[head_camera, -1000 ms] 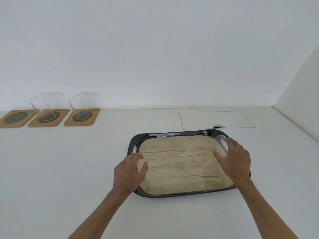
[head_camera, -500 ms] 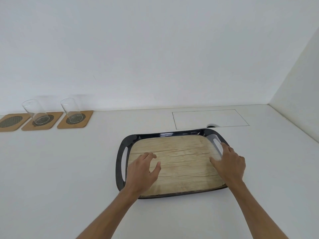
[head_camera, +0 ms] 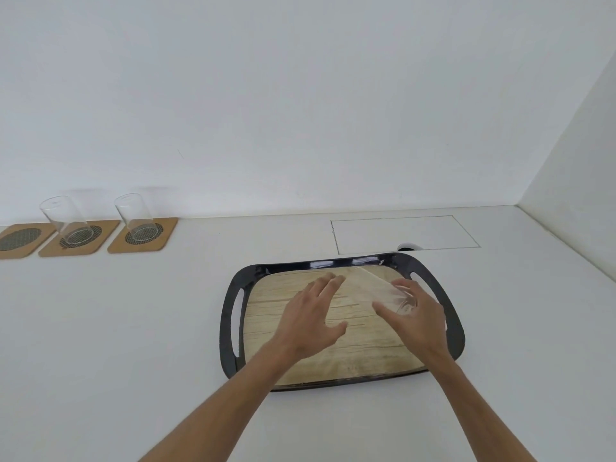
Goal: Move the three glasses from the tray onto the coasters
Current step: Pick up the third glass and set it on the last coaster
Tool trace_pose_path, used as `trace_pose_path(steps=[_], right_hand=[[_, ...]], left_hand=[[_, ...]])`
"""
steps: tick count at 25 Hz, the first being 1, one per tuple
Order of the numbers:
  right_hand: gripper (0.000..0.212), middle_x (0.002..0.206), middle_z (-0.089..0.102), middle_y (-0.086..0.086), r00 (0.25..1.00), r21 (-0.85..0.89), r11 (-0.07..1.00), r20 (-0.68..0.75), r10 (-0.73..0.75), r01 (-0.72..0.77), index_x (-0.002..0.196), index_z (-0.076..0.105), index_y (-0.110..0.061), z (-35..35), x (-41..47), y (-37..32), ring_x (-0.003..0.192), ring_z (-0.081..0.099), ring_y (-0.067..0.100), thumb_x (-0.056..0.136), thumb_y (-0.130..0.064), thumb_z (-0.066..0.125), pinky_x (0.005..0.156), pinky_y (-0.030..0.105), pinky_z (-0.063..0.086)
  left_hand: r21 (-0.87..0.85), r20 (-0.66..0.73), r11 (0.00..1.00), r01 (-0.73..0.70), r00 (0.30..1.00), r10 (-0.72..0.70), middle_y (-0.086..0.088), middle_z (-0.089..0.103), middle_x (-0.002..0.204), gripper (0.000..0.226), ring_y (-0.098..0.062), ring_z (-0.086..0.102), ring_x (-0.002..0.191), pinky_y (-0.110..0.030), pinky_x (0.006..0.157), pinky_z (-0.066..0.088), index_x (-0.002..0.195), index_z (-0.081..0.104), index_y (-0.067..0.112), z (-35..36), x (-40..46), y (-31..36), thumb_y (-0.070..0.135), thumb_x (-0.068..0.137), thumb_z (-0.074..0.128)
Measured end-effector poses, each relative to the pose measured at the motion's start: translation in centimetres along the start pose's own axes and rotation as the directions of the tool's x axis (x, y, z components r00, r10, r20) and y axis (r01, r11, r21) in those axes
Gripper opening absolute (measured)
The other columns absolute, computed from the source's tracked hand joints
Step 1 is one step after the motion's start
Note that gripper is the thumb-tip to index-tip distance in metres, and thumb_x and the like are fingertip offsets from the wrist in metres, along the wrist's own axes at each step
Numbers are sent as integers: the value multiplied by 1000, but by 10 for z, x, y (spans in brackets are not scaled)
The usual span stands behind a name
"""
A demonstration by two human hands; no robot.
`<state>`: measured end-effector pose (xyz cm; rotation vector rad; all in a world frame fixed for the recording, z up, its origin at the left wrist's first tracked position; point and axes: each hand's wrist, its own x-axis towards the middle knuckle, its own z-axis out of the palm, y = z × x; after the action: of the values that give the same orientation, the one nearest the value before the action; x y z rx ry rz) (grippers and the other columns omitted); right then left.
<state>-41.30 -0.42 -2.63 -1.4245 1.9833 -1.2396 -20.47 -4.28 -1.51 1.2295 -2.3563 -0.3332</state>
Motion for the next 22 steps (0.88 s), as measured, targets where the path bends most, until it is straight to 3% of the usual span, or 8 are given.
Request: trace_pose_path(steps=[3, 6, 8, 10, 13, 17, 19, 22], right_hand=[[50, 101, 73, -10, 996, 92, 996, 86, -22, 14, 110, 62, -30, 3, -5, -16, 87, 66, 5, 68, -32, 90, 72, 19, 45], [55, 98, 75, -8, 987, 143, 990, 157, -44, 21, 113, 58, -34, 4, -8, -33, 90, 68, 9, 68, -30, 90, 74, 20, 45], [59, 99, 75, -9, 983, 154, 987, 172, -65, 38, 116, 56, -36, 3, -10, -43, 92, 67, 10, 68, -31, 90, 76, 20, 46], [63, 100, 75, -9, 983, 173, 984, 166, -82, 53, 118, 53, -35, 3, -10, -52, 92, 66, 9, 68, -29, 91, 80, 22, 46], [66, 99, 73, -6, 983, 219, 974, 154, -101, 66, 119, 49, -30, 4, -10, -67, 92, 62, 3, 69, -23, 91, 84, 23, 44], [70, 96, 70, -5, 986, 284, 956, 124, -111, 72, 120, 44, -29, 9, -7, -86, 94, 62, 1, 69, -19, 91, 83, 24, 44], [73, 103, 71, -2, 985, 325, 943, 128, -116, 69, 121, 43, -29, 14, -5, -96, 95, 66, 1, 68, -17, 92, 80, 17, 47], [73, 107, 72, 2, 978, 382, 921, 150, -145, 77, 121, 44, -27, 22, -2, -110, 87, 71, -3, 68, -12, 92, 70, 9, 50]], left_hand=[[53, 58, 995, -85, 995, 82, 1, 29, 157, 89, -17, 26, 143, -35, 118, 21, 149, 22, 25, -3, 15, -1, 43, 76, 70], [86, 48, 986, -144, 989, 141, -1, 35, 154, 87, -18, 26, 143, -32, 120, 9, 148, 26, 23, -4, 21, -4, 40, 76, 71], [87, 17, 984, -154, 988, 153, -2, 43, 148, 81, -18, 34, 139, -31, 119, 12, 146, 32, 20, -7, 23, -7, 37, 77, 71], [68, -9, 987, -145, 989, 146, -1, 49, 142, 76, -19, 42, 132, -33, 115, 27, 143, 37, 19, -12, 24, -10, 35, 77, 70], [-17, -28, 995, -102, 994, 102, 2, 52, 138, 71, -19, 51, 121, -32, 94, 47, 139, 40, 20, -24, 23, -10, 35, 76, 70], [-112, -50, 993, -25, 999, 20, 7, 52, 138, 74, -15, 54, 117, -27, 91, 43, 140, 39, 23, -41, 20, -10, 41, 77, 72], [-168, -41, 985, 26, 999, -33, 9, 55, 135, 79, -12, 53, 118, -24, 93, 39, 141, 38, 24, -49, 19, -12, 45, 75, 75], [-333, -34, 940, 71, 996, -87, 11, 65, 121, 77, -6, 58, 113, -35, 98, 47, 131, 47, 26, -58, 16, -19, 50, 66, 81]])
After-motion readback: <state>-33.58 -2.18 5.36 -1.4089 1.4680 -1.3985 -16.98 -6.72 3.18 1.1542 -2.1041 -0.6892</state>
